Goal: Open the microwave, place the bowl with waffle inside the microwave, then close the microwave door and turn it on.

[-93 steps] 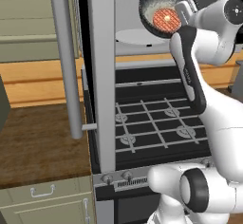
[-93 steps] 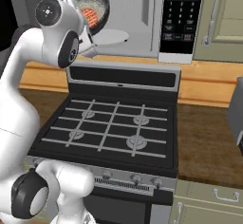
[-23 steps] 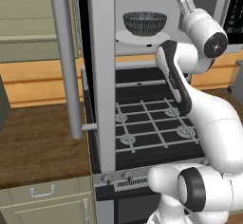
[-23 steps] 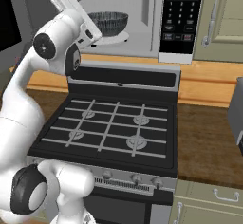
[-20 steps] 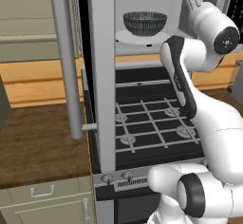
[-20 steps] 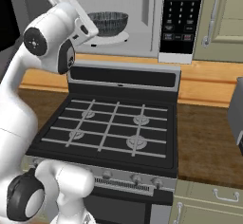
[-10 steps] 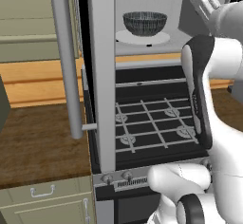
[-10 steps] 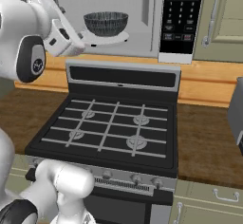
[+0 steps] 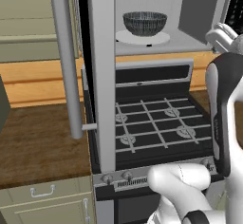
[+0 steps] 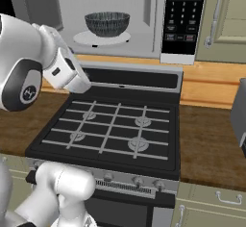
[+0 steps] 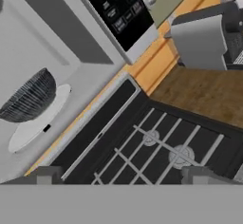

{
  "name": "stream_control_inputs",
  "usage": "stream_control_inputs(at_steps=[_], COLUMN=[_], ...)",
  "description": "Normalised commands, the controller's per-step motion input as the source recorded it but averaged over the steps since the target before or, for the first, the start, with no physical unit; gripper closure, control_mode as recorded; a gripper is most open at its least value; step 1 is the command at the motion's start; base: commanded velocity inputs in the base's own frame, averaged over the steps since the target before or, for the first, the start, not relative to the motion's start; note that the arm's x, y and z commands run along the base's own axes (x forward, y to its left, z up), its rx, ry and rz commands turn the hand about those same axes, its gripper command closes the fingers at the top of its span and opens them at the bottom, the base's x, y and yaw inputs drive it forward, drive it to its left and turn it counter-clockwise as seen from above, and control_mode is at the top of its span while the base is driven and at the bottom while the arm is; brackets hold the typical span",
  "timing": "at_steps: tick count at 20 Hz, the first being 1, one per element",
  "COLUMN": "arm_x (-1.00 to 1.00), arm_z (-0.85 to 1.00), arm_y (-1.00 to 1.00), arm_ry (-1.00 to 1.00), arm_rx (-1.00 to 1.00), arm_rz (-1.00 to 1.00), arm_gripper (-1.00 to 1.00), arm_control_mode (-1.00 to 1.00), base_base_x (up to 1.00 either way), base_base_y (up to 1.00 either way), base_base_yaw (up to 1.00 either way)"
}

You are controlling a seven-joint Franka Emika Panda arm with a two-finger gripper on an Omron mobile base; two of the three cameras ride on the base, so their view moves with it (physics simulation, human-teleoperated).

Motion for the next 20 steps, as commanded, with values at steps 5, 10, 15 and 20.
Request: stream_control_inputs(at_steps=[5, 10, 15, 20], arm_x=[0.32, 0.22, 0.26, 0.15], arm_z=[-0.97, -0.59, -0.31, -0.27], arm_y=[-0.02, 0.0, 0.07, 0.47], arm_ry=[0.02, 0.14, 0.1, 0.0], arm_rx=[-0.12, -0.18, -0.07, 0.06], arm_rz=[-0.17, -0.32, -0.25, -0.05], arm_gripper=[-1.0, -1.0, -1.0, -1.0], arm_control_mode=[-1.0, -1.0, -1.0, -1.0], base_base_x=[0.0, 0.0, 0.0, 0.0], base_base_y=[0.0, 0.0, 0.0, 0.0], base_base_yaw=[0.0, 0.0, 0.0, 0.0])
